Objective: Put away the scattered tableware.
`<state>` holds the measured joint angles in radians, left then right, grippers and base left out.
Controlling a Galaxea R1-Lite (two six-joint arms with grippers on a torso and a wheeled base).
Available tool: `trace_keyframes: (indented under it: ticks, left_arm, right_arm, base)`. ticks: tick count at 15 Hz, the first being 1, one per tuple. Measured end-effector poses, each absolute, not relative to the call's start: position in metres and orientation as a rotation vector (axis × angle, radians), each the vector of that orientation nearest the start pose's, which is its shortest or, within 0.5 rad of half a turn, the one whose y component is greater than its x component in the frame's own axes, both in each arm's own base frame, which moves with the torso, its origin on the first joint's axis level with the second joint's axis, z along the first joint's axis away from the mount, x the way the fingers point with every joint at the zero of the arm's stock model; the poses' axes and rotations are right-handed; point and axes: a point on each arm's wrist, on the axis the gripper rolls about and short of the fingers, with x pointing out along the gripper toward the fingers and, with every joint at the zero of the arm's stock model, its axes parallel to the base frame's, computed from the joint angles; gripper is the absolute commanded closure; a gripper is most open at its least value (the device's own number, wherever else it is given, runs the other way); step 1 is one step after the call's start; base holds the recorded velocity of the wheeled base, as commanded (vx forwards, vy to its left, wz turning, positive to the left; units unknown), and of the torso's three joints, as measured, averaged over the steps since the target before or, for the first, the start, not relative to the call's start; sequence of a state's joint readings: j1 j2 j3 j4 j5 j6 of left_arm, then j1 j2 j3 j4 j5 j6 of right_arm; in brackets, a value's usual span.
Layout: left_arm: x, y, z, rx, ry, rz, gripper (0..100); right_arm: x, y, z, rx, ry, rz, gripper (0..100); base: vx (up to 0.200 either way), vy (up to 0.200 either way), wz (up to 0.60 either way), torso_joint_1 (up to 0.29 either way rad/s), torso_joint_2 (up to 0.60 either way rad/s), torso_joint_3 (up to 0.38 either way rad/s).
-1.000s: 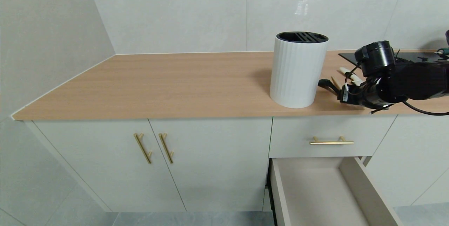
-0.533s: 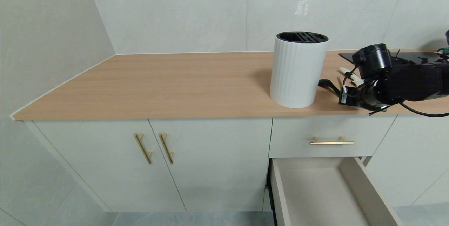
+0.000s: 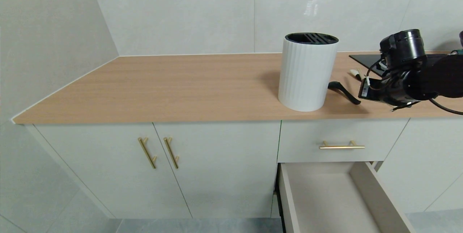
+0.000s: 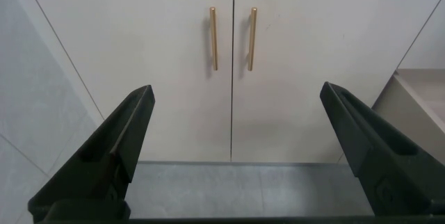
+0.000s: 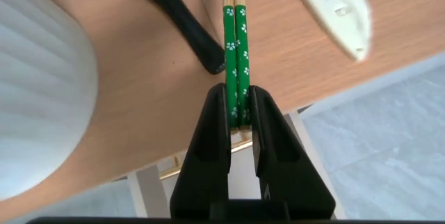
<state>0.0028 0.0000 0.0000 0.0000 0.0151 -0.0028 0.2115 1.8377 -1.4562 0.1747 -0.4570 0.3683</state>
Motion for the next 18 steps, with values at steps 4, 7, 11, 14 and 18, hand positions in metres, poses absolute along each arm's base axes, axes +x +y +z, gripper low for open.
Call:
trace_keyframes:
  ticks: [4,7,11,14,18]
  left_arm:
    - [-0.023,0.000,0.075,-0.003,0.000,0.018,0]
    - [-0.023,0.000,0.075,-0.003,0.000,0.018,0]
    - [-0.023,0.000,0.075,-0.003,0.000,0.018,0]
    - [-0.023,0.000,0.075,-0.003,0.000,0.018,0]
    - [-0.023,0.000,0.075,-0.002,0.000,0.018,0]
  right_arm:
    - [0.307,0.059,0.268,0.209,0.472,-0.230,100]
    - [0.239,0.048,0.297,0.245,0.522,-0.078,100]
    - [0.158,0.034,0.315,0.275,0.556,0.048,100]
    - [0.113,0.025,0.302,0.225,0.593,0.126,100]
    - [0.084,0.020,0.279,0.122,0.730,0.169,100]
  base:
    - [0.000,0.000,0.00,0.000,0.00,0.000]
    - [0.000,0.000,0.00,0.000,0.00,0.000]
    - [0.000,0.000,0.00,0.000,0.00,0.000]
    - [0.000,0.000,0.00,0.000,0.00,0.000]
    - [0.000,0.000,0.00,0.000,0.00,0.000]
